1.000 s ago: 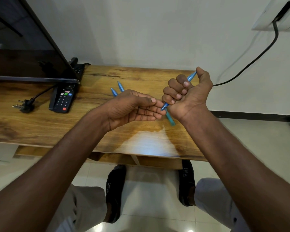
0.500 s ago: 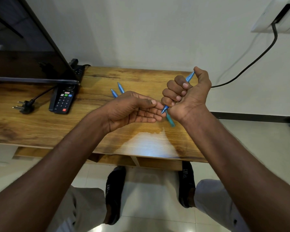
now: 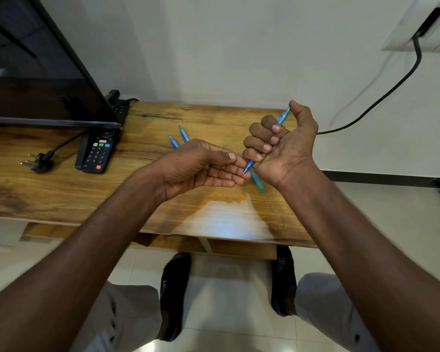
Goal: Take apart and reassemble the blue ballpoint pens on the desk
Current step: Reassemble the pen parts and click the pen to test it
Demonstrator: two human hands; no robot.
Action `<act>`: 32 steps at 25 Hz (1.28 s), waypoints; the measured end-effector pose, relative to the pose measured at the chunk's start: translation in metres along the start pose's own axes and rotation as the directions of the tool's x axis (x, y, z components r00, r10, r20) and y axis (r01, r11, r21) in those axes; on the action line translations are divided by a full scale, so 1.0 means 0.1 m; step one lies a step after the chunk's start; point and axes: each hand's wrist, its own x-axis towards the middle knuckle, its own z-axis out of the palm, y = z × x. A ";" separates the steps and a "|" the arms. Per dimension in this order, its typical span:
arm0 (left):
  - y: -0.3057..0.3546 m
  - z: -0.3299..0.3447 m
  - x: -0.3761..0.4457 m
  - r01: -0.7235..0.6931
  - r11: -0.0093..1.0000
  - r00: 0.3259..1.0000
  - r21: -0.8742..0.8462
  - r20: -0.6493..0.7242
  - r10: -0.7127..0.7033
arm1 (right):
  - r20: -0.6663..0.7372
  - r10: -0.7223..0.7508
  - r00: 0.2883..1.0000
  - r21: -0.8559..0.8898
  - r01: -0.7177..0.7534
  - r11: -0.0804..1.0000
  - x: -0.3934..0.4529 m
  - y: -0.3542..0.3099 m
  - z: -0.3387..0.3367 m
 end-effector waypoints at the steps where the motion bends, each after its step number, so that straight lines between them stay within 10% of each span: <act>1: 0.00 0.00 0.00 0.003 1.000 1.000 0.007 0.001 -0.003 | -0.004 0.004 1.000 -0.010 -0.004 1.000 0.00 0.00 0.00; 32: -0.05 -0.08 -0.03 0.008 0.992 1.000 0.127 0.021 -0.011 | -0.052 -0.008 0.999 -0.106 0.002 0.994 0.03 0.14 0.05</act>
